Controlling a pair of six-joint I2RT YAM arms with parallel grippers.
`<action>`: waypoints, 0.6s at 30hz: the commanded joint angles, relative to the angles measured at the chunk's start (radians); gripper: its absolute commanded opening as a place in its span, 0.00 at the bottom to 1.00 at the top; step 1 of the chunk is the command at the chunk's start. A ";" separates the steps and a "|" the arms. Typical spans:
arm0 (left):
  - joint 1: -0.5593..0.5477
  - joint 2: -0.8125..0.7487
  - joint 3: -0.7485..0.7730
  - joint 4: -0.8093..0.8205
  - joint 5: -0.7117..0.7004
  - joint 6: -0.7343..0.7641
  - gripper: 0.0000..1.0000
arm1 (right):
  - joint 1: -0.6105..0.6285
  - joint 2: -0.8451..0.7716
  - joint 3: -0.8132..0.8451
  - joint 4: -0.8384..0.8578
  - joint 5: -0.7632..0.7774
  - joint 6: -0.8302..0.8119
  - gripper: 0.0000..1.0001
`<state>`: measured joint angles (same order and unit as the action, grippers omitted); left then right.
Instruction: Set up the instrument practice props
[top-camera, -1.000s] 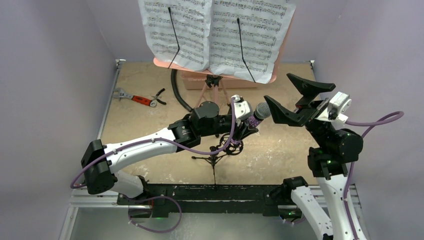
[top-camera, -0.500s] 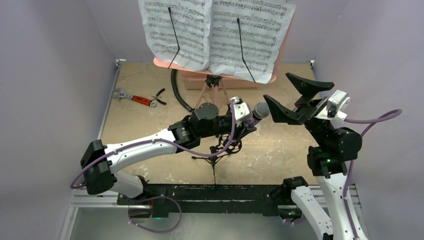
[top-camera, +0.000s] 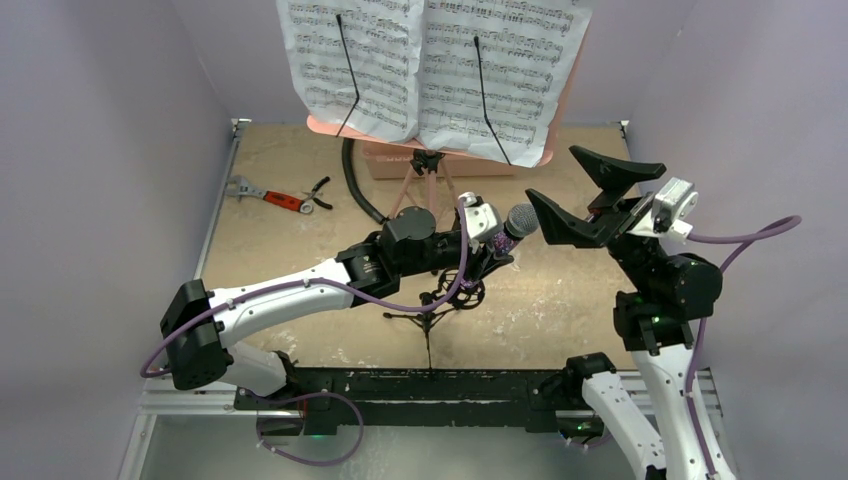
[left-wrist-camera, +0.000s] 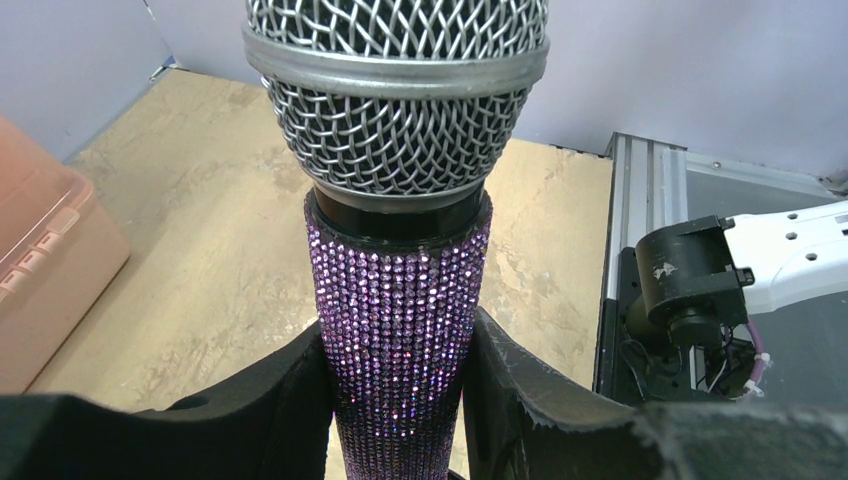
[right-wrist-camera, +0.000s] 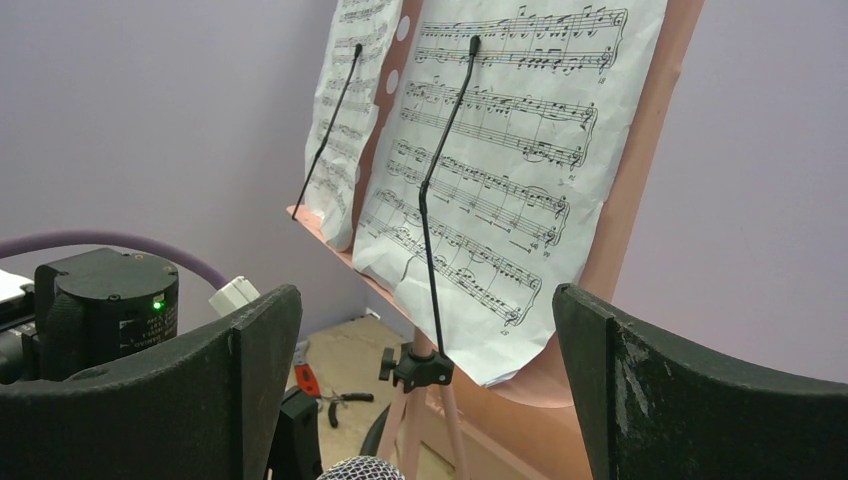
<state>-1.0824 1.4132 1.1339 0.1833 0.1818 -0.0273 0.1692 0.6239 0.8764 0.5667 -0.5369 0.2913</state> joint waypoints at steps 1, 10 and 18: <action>-0.006 -0.046 0.019 0.042 0.000 -0.040 0.00 | -0.002 0.011 0.001 0.045 0.004 0.011 0.98; -0.019 -0.066 0.036 0.002 -0.030 -0.026 0.00 | -0.002 0.011 -0.004 0.050 0.009 0.017 0.98; -0.020 -0.062 0.020 -0.022 -0.029 -0.035 0.00 | -0.002 0.015 -0.006 0.053 0.007 0.022 0.98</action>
<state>-1.0966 1.3911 1.1343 0.1314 0.1596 -0.0422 0.1692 0.6350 0.8745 0.5739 -0.5365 0.2985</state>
